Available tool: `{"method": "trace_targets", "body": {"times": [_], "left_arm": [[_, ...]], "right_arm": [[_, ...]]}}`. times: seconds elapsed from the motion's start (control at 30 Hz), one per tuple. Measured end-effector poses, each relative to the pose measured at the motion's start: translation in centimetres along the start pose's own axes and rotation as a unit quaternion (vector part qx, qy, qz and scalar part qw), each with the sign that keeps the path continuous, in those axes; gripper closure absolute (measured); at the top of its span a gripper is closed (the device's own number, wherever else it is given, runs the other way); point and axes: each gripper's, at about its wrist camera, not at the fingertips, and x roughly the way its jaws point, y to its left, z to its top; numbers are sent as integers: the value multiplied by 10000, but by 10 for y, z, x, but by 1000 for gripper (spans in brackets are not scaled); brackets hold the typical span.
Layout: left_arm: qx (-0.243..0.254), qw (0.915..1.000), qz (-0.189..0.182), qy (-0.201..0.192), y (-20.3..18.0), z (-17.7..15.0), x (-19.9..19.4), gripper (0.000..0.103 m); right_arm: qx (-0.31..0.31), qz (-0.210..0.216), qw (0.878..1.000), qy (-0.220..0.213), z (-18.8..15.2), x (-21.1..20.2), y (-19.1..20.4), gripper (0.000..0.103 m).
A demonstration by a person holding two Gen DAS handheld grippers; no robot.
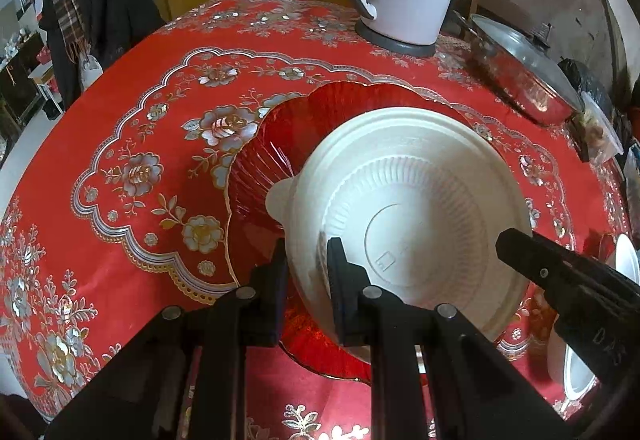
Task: Organize plates and bowls
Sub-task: 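Lower the cream bowl onto the red glass plate with both grippers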
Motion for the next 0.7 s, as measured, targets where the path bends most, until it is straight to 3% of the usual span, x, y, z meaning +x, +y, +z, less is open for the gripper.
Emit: {"method": "trace_targets", "body": {"times": [0.7], "left_arm": [[62,9998,148,-125,-4,4,-3,87]], "right_arm": [[-43,-79,9999,-69,3,-3,-1,77]]}}
